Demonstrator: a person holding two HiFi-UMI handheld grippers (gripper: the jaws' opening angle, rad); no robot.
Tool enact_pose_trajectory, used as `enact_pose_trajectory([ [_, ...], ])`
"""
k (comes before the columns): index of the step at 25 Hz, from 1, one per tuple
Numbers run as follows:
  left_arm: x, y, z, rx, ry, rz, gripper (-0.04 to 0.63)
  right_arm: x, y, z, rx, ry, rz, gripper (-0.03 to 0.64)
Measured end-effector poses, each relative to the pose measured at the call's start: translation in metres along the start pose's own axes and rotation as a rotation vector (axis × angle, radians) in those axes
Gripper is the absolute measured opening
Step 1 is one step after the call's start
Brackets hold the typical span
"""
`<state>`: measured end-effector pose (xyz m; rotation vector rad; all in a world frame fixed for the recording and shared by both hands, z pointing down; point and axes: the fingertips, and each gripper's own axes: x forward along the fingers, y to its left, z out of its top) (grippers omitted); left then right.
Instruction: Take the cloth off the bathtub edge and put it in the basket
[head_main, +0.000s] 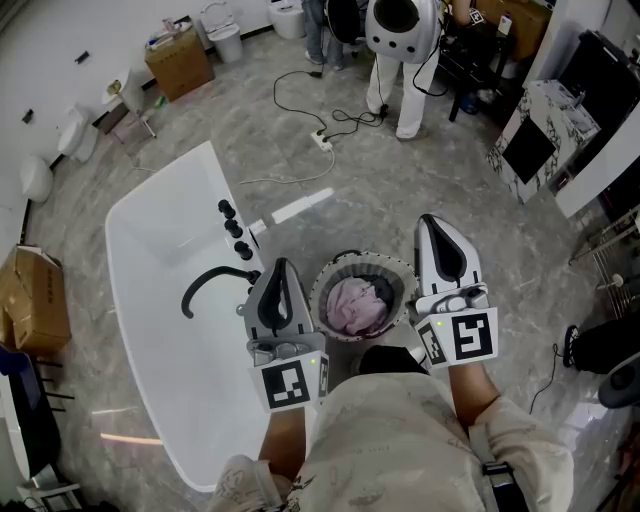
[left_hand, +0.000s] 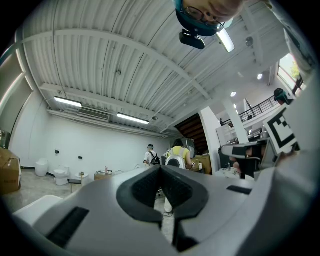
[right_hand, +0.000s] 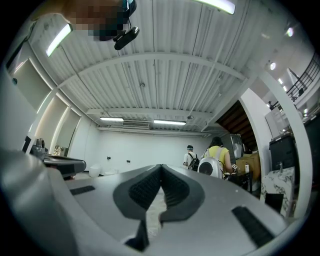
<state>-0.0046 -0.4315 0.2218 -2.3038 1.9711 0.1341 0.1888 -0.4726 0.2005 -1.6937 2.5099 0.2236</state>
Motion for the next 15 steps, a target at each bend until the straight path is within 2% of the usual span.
enact_pose_trajectory([
  [15, 0.002, -0.0033, 0.0001, -0.003, 0.0, 0.001, 0.003, 0.0026, -0.0007, 0.0011, -0.013, -0.001, 0.011, -0.011],
])
